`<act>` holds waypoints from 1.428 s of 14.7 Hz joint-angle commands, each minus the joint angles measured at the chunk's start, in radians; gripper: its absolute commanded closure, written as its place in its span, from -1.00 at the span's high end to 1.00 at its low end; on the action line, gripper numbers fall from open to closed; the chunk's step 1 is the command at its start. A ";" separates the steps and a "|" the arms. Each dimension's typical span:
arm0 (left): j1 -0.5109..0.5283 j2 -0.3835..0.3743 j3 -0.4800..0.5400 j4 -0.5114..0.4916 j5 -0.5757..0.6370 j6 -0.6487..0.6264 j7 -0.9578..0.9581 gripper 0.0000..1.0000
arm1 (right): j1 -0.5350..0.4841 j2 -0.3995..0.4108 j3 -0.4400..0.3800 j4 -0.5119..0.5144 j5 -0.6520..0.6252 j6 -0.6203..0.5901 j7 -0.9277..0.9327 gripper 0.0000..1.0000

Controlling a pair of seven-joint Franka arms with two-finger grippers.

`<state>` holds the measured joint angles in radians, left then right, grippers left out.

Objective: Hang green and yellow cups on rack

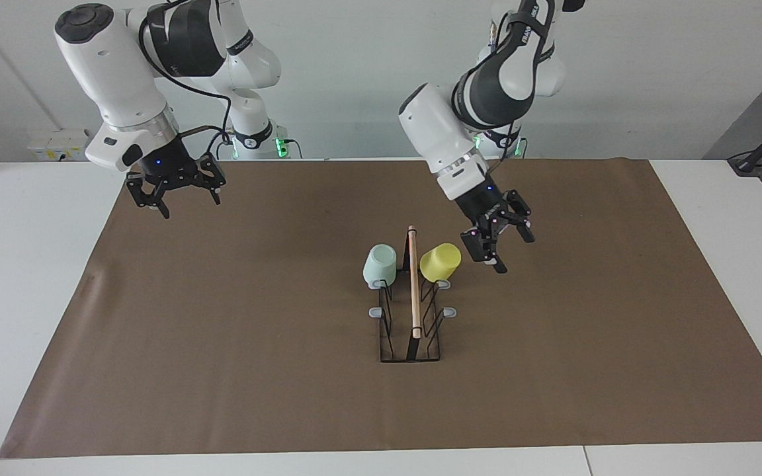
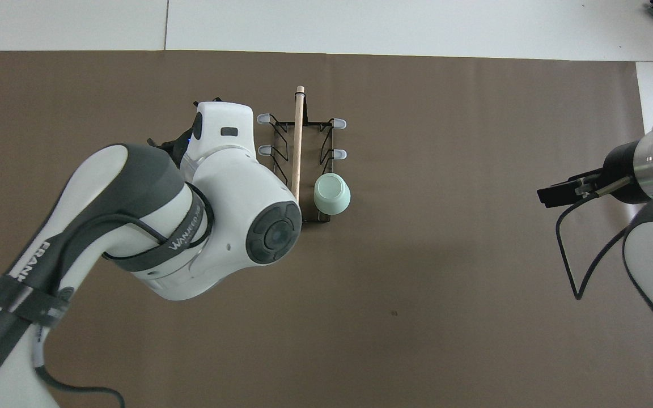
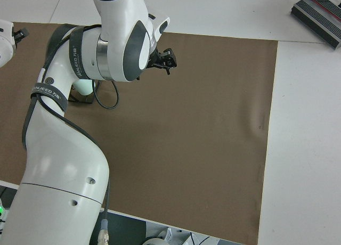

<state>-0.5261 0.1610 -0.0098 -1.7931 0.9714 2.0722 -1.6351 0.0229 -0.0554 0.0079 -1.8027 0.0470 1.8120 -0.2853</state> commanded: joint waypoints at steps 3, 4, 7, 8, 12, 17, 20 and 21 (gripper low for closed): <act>0.173 -0.024 -0.006 0.039 -0.257 0.143 0.425 1.00 | 0.032 0.014 -0.040 0.022 -0.029 0.013 0.017 1.00; 0.204 -0.021 -0.006 0.063 -0.331 0.144 0.536 1.00 | 0.029 0.022 -0.042 0.042 -0.029 0.007 0.017 1.00; 0.288 -0.009 0.001 0.132 -0.580 0.146 0.844 1.00 | 0.031 0.026 -0.068 0.105 -0.027 -0.063 0.014 1.00; 0.329 -0.014 -0.001 0.129 -0.662 0.144 0.945 1.00 | 0.032 0.017 -0.069 0.105 -0.027 -0.083 0.015 1.00; 0.437 -0.031 -0.001 0.130 -0.902 0.051 1.369 1.00 | 0.086 0.003 -0.170 0.129 -0.016 -0.132 0.014 1.00; 0.511 -0.119 0.001 0.089 -0.973 -0.141 1.713 1.00 | 0.097 -0.001 -0.207 0.135 -0.015 -0.161 0.015 1.00; 0.525 -0.146 -0.001 0.107 -0.993 -0.263 1.772 1.00 | 0.080 0.000 -0.190 0.137 -0.013 -0.158 0.023 1.00; 0.529 -0.146 -0.010 0.127 -0.994 -0.321 1.770 1.00 | 0.071 0.000 -0.169 0.135 -0.012 -0.160 0.026 1.00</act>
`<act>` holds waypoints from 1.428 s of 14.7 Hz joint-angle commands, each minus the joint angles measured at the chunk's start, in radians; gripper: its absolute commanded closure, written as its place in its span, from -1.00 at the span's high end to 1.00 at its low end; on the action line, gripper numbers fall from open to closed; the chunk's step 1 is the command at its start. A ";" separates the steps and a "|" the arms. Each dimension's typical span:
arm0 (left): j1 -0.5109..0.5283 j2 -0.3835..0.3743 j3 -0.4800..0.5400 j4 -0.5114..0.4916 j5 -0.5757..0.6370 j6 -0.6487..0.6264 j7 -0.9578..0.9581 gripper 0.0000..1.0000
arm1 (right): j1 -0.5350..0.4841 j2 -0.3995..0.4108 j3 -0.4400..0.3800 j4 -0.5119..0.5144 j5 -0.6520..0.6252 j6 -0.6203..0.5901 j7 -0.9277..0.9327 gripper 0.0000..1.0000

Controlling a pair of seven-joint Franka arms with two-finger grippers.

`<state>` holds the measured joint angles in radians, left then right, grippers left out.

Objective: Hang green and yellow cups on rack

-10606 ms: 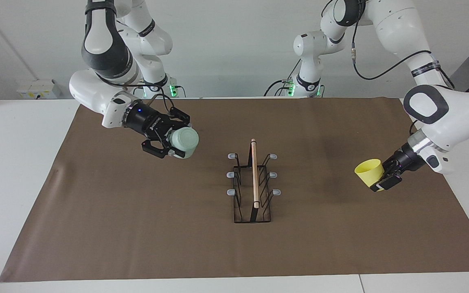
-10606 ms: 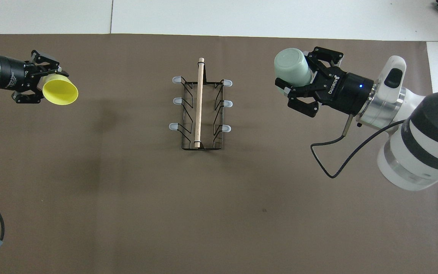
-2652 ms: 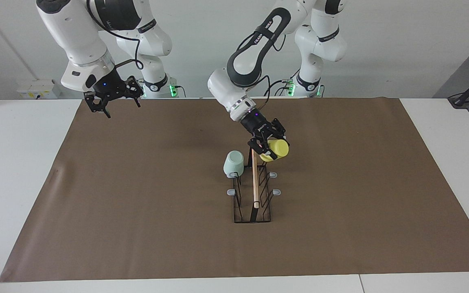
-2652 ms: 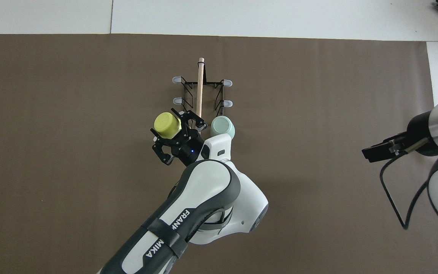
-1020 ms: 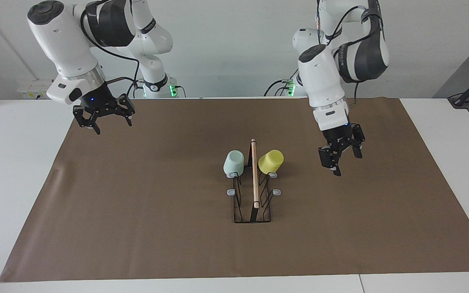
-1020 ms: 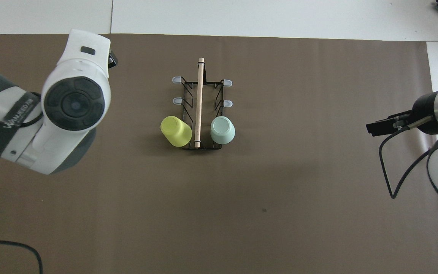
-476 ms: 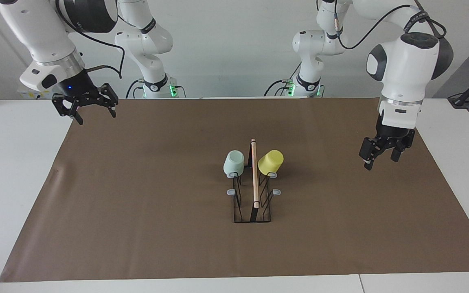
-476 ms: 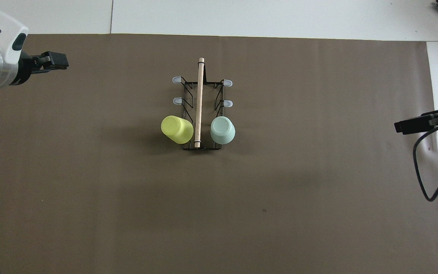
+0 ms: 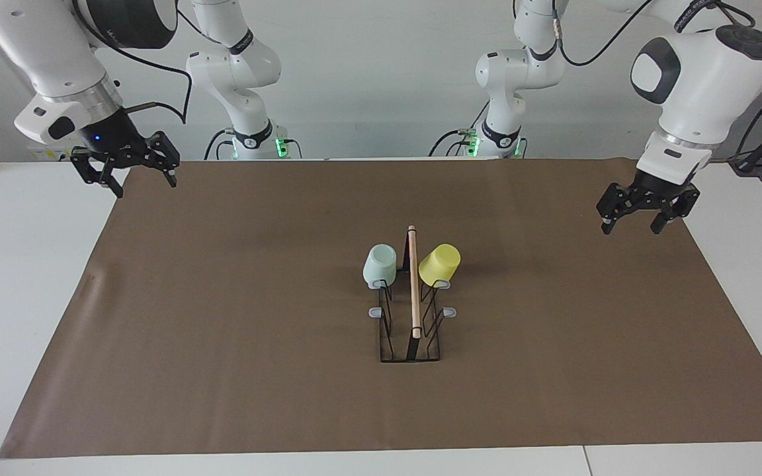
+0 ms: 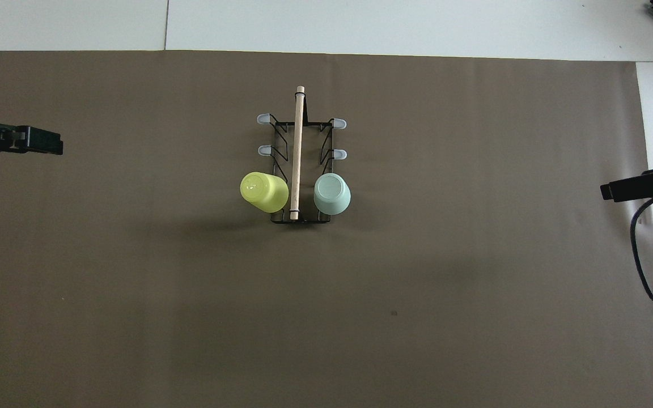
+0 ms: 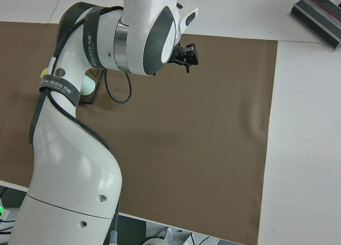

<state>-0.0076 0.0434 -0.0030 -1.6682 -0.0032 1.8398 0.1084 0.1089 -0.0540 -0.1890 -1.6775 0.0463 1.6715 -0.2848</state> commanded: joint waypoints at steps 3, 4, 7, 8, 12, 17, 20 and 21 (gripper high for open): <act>0.064 -0.028 -0.081 0.071 -0.021 -0.235 0.020 1.00 | -0.072 0.000 0.101 0.007 -0.011 -0.007 0.048 1.00; 0.093 -0.031 -0.115 0.068 -0.021 -0.240 0.022 1.00 | -0.074 0.000 0.111 0.007 -0.013 -0.007 0.058 1.00; 0.098 -0.045 -0.130 0.056 -0.017 -0.240 0.030 1.00 | -0.101 0.000 0.131 0.005 -0.013 -0.012 0.061 1.00; 0.090 -0.050 -0.132 0.051 -0.012 -0.240 0.025 1.00 | -0.119 0.000 0.153 0.007 -0.013 -0.015 0.061 1.00; 0.064 -0.057 -0.108 0.061 -0.012 -0.212 0.023 1.00 | -0.133 -0.001 0.174 0.007 -0.013 -0.009 0.062 1.00; 0.038 -0.060 -0.072 0.091 -0.009 -0.298 0.057 1.00 | -0.129 -0.003 0.174 0.004 -0.013 -0.007 0.064 1.00; 0.044 -0.073 -0.072 0.081 -0.012 -0.294 0.065 1.00 | -0.129 -0.003 0.174 0.005 -0.013 -0.007 0.062 1.00; 0.046 -0.073 -0.072 0.081 -0.018 -0.292 0.066 1.00 | -0.129 -0.003 0.172 0.005 -0.013 -0.007 0.062 1.00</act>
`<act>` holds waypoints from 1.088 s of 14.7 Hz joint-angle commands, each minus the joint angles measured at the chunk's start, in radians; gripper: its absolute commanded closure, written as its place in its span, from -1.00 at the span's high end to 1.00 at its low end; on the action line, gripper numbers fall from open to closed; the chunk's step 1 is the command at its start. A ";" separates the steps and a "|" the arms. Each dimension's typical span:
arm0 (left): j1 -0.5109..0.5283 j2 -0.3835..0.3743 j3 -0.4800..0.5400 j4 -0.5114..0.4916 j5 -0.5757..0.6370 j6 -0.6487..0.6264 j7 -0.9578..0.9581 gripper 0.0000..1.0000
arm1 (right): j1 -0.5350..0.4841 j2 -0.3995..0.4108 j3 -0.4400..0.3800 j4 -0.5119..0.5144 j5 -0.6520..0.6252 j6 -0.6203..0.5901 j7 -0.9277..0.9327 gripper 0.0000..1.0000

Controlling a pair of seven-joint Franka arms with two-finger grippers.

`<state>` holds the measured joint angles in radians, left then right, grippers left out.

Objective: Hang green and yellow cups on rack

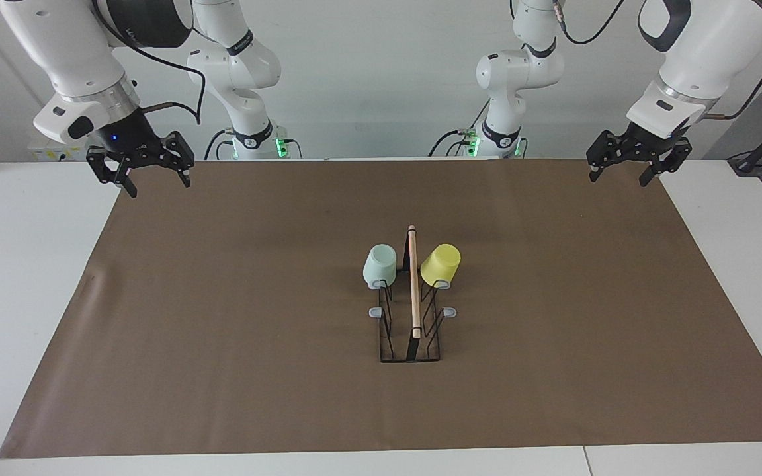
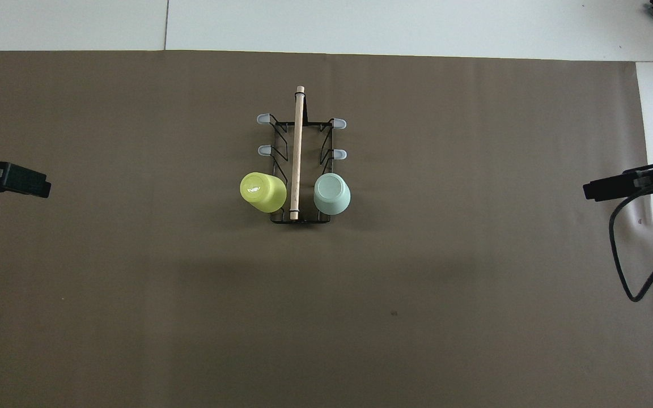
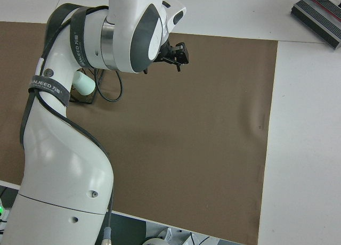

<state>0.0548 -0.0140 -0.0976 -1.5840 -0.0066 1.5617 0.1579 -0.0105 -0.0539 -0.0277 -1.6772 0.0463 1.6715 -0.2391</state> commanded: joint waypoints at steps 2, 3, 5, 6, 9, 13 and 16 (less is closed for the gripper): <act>-0.016 -0.015 0.022 0.007 -0.016 -0.025 0.025 1.00 | -0.009 -0.003 0.011 0.005 -0.013 -0.007 0.017 1.00; -0.016 -0.021 0.022 0.007 -0.015 -0.032 0.026 1.00 | -0.009 -0.003 0.011 0.005 -0.013 -0.007 0.017 1.00; -0.016 -0.024 0.019 0.004 -0.015 -0.019 0.013 1.00 | -0.008 -0.003 0.011 0.007 -0.013 -0.015 0.017 1.00; -0.021 -0.026 0.019 0.001 -0.015 -0.014 0.009 1.00 | -0.008 -0.003 0.009 0.010 -0.013 -0.021 0.017 1.00; -0.047 -0.029 0.024 -0.002 -0.015 -0.012 -0.004 1.00 | -0.006 -0.007 0.008 0.011 -0.013 -0.035 0.017 1.00; -0.073 -0.029 0.045 -0.004 -0.013 -0.019 -0.004 1.00 | -0.005 -0.014 0.011 0.010 -0.013 -0.036 0.018 1.00; -0.063 -0.029 0.044 -0.004 -0.012 -0.023 -0.003 1.00 | -0.006 -0.014 0.011 0.010 -0.013 -0.036 0.017 1.00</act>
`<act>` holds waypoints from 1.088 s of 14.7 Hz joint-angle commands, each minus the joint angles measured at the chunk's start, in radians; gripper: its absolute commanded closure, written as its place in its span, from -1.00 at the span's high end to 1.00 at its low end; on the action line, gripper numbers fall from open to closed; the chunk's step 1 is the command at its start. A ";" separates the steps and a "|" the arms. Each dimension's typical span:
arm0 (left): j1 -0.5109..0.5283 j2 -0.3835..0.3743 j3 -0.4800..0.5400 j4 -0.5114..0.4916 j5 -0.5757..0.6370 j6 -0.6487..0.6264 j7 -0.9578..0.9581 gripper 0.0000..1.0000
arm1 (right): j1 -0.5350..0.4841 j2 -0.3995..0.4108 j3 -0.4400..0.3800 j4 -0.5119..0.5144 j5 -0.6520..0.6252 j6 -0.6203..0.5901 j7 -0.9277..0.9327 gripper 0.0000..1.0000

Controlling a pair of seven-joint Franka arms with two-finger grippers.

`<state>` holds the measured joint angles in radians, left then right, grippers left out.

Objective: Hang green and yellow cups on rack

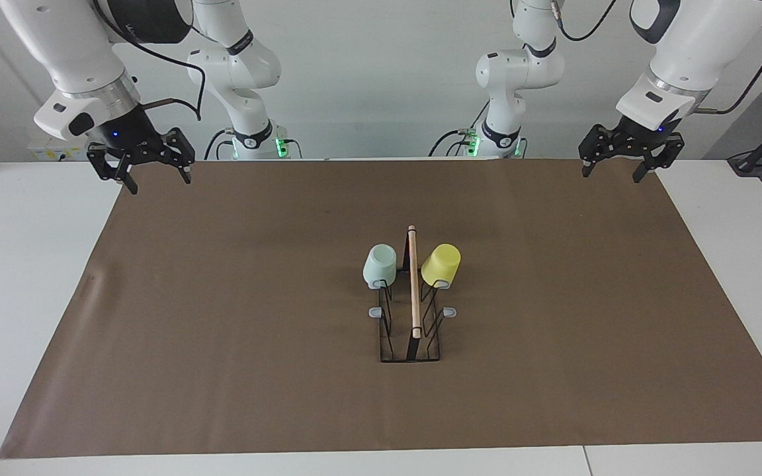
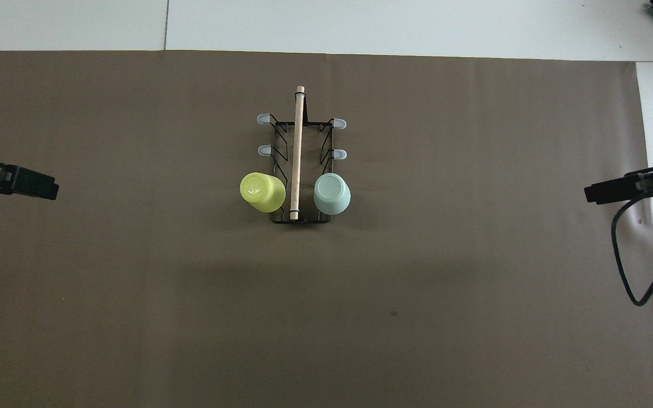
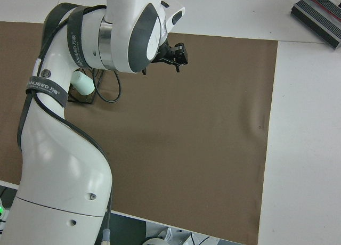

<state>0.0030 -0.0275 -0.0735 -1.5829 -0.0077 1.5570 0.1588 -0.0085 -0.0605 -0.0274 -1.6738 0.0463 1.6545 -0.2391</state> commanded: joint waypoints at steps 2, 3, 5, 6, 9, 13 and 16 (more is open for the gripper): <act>-0.011 -0.015 0.018 -0.005 -0.011 -0.018 -0.004 1.00 | -0.007 -0.007 0.011 0.006 -0.013 -0.019 0.017 1.00; -0.011 -0.017 0.018 -0.006 -0.011 -0.018 -0.004 1.00 | -0.007 -0.007 0.011 0.006 -0.013 -0.019 0.017 1.00; -0.009 -0.015 0.017 -0.005 -0.011 -0.018 -0.004 1.00 | -0.007 -0.007 0.012 0.006 -0.013 -0.018 0.017 1.00; -0.009 -0.017 0.017 -0.006 -0.011 -0.018 -0.004 1.00 | -0.008 -0.007 0.012 0.005 -0.013 -0.018 0.017 1.00; -0.008 -0.022 0.017 -0.014 -0.012 -0.018 -0.004 1.00 | -0.007 -0.007 0.012 0.003 -0.013 -0.018 0.017 1.00; -0.006 -0.022 0.014 -0.006 -0.018 -0.011 -0.002 1.00 | -0.007 -0.012 0.011 0.000 -0.013 -0.016 0.017 1.00; -0.005 -0.023 0.014 0.000 -0.040 -0.020 -0.005 1.00 | -0.008 -0.012 0.011 -0.001 -0.013 -0.015 0.017 1.00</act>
<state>0.0034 -0.0317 -0.0685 -1.5828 -0.0235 1.5541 0.1589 -0.0076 -0.0607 -0.0269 -1.6738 0.0463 1.6544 -0.2391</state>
